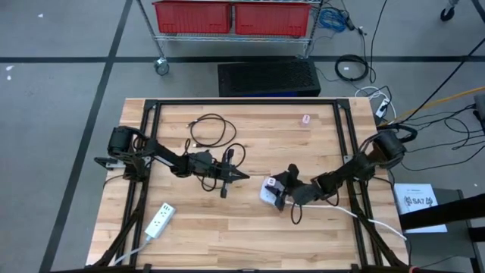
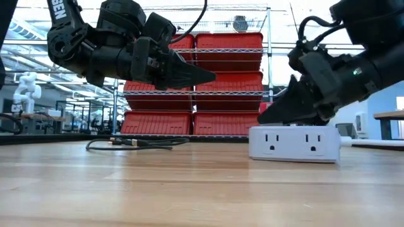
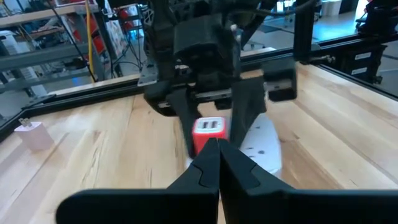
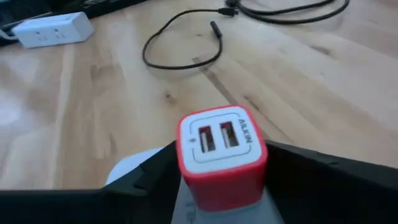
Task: Insert USB
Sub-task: Insert the red charger adapter into the right white outlet extension
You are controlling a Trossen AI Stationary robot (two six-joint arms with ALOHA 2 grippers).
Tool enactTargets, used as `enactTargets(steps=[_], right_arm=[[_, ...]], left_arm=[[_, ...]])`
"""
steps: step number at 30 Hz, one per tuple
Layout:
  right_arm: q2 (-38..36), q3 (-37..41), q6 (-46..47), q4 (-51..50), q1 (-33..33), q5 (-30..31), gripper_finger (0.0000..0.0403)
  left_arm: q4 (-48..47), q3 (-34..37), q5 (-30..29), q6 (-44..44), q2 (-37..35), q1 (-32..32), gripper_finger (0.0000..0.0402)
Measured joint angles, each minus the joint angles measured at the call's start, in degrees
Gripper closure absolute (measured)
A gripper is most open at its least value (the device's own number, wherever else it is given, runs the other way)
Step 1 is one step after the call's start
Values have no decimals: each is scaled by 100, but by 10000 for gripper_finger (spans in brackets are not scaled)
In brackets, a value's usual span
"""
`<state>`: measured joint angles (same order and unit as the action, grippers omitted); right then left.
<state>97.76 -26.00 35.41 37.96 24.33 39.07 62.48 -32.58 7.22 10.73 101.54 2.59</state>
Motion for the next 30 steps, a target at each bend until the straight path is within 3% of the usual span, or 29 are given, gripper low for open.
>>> enactTargets(steps=[9,19,25,30], right_arm=[[-60,11,-353,224,-2,-110,231],[-644,-369,-790,-439,0,-64,183],[-1238,-779,-810,-1855,0,-50,186],[-1426,-1368,-466,-3835,-11,-55,260]], left_arm=[[-22,0,-2,0,-2,0,402],[-40,-2,-2,2,-2,0,402],[-60,-2,-2,6,-2,0,402],[-327,-3,-113,2,-59,0,402]])
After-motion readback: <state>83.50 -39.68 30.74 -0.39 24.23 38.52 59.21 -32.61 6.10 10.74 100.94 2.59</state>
